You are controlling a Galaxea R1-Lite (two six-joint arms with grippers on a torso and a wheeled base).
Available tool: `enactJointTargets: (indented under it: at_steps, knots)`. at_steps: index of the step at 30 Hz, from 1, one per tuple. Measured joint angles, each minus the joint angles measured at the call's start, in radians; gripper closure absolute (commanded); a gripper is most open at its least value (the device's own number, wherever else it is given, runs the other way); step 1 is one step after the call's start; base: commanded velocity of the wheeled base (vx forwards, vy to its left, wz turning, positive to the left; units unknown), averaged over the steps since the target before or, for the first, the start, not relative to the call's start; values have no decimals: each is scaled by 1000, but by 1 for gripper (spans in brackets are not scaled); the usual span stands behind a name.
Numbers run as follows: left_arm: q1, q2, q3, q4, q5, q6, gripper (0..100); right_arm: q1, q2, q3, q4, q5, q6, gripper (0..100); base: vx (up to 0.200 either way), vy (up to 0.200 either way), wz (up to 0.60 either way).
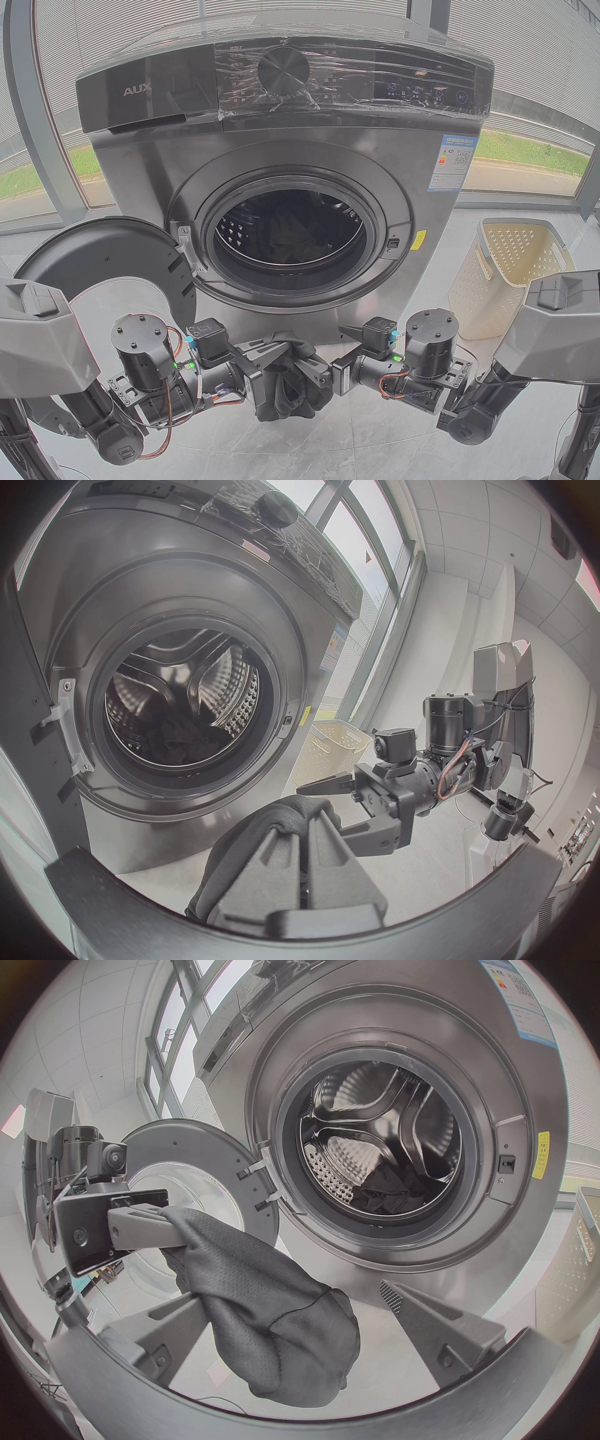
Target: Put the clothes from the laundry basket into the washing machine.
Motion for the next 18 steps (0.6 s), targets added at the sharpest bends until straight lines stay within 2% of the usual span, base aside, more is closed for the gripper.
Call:
enactJointTargets:
  at_steps: [6, 7, 18]
  knots:
    - [-13, 1, 0, 0, 0, 1, 100, 12, 37, -34, -40, 5, -2, 0, 0, 0, 0]
    - [-15, 1, 0, 0, 0, 0, 100, 14, 43, -40, -46, 5, -1, 100, 0, 0, 0]
    - [-18, 33, -16, 0, 11, -1, 100, 24, 38, -38, -70, 6, 0, 100, 0, 0, 0]
